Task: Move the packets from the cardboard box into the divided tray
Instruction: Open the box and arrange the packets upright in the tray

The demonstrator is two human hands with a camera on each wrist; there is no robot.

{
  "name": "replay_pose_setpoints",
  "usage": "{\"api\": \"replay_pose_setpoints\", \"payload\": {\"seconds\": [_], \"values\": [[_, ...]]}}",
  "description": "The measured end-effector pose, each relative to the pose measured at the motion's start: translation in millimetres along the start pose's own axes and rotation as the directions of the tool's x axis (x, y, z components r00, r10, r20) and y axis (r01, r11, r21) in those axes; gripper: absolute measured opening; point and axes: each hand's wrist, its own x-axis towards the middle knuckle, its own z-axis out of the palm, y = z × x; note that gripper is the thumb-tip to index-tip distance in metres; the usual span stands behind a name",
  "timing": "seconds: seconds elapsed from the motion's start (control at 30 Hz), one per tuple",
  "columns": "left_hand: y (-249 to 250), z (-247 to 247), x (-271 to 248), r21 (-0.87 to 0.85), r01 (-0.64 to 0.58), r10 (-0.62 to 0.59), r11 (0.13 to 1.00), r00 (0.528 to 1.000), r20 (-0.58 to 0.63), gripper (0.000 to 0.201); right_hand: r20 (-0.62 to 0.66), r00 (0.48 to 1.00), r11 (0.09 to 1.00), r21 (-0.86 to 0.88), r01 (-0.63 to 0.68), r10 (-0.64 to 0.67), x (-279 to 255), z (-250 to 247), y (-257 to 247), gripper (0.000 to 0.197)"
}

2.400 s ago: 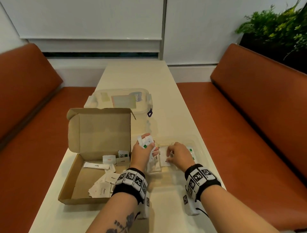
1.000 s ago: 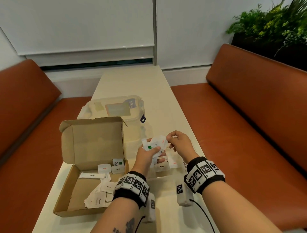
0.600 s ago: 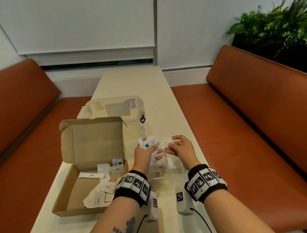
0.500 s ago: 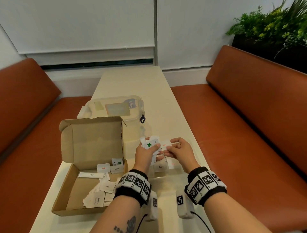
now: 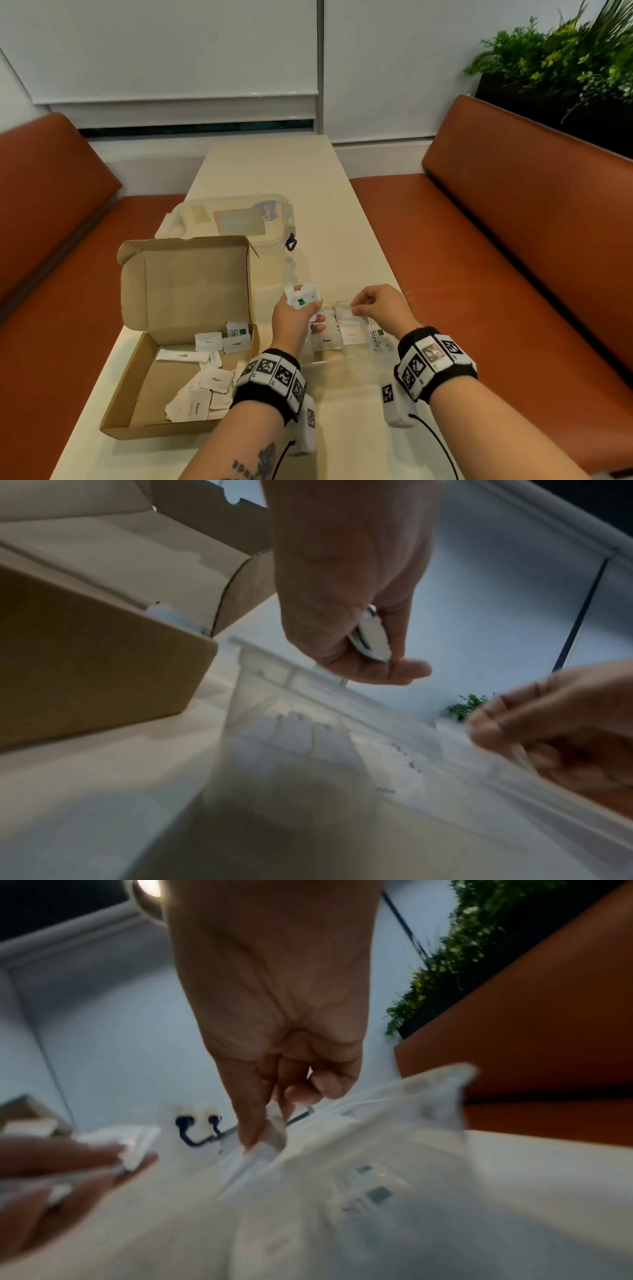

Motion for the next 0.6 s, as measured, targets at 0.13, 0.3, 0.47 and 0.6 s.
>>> {"api": "replay_pose_setpoints", "payload": {"seconds": [0.13, 0.3, 0.47, 0.6], "values": [[-2, -6, 1, -0.036, -0.007, 0.005, 0.999, 0.999, -0.037, 0.034, 0.035, 0.998, 0.976, -0.213, -0.048, 0.057, -3, 8, 13, 0.007], [-4, -4, 0, -0.028, -0.003, 0.002, 1.0, 0.999, -0.037, 0.034, -0.073, 0.997, 0.952, -0.302, -0.04, 0.018, -4, 29, 20, 0.005], [-4, -7, 0, -0.032, -0.003, 0.002, 0.999, 1.0, -0.03, 0.033, -0.111, 0.994, 0.946, -0.321, -0.048, 0.013, -3, 36, 23, 0.005], [-4, -9, 0, -0.032, 0.003, -0.004, 0.999, 1.0, -0.03, 0.034, -0.042, 0.999, 0.927, -0.375, 0.017, -0.035, 1, 31, 22, 0.015]]}}
